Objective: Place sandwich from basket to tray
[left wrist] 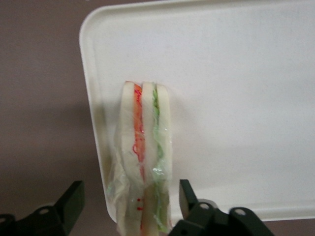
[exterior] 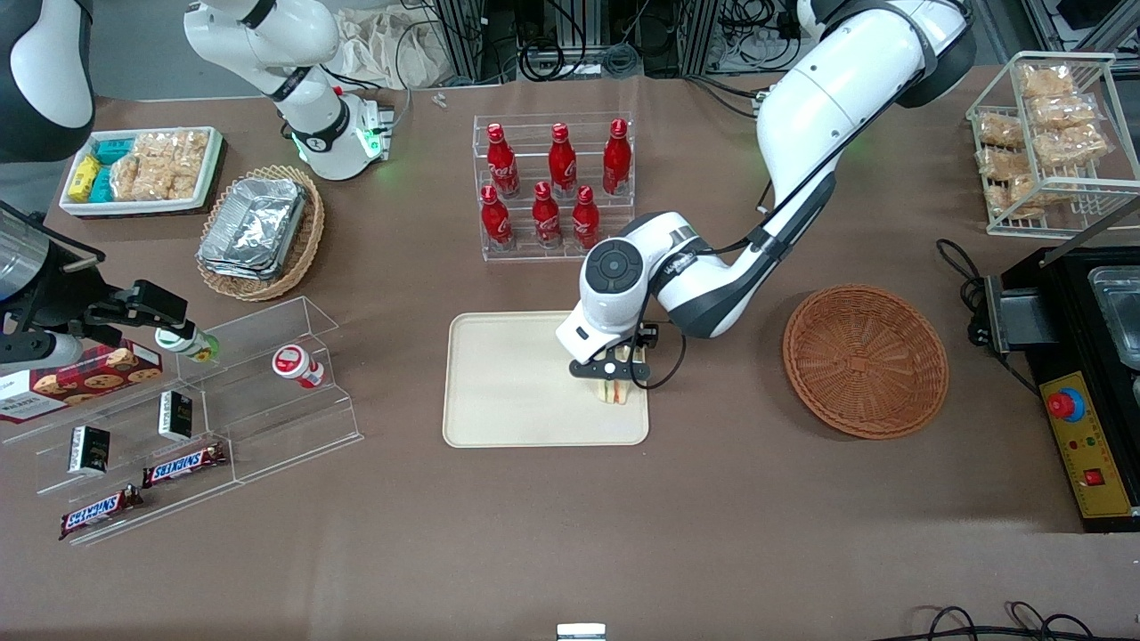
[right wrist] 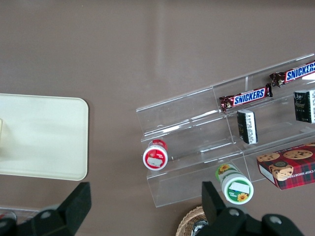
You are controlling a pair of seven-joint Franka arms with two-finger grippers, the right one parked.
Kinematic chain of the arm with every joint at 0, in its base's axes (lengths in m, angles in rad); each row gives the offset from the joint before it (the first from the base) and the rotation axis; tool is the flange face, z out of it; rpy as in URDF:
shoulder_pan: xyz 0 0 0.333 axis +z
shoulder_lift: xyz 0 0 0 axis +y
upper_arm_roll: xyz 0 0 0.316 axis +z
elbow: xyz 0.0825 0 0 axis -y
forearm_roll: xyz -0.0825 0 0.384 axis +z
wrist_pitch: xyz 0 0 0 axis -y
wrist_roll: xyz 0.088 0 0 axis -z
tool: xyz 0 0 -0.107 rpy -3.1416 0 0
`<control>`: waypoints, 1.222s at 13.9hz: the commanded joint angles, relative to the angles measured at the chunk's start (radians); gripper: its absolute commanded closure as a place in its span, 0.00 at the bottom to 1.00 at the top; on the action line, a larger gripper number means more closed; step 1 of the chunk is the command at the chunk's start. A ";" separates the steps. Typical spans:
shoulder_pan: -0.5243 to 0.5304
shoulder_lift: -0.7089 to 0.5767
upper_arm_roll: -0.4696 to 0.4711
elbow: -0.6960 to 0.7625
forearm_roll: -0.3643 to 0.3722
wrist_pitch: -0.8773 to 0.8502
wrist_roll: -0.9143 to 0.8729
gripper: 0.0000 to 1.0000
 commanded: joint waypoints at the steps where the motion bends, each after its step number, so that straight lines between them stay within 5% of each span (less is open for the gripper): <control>1: 0.049 -0.067 -0.005 0.010 0.007 -0.124 0.050 0.01; 7: 0.199 -0.263 -0.004 0.000 -0.166 -0.371 0.350 0.01; 14: 0.429 -0.490 0.001 0.012 -0.255 -0.619 0.713 0.01; 17: 0.466 -0.515 0.005 0.047 -0.238 -0.645 0.711 0.00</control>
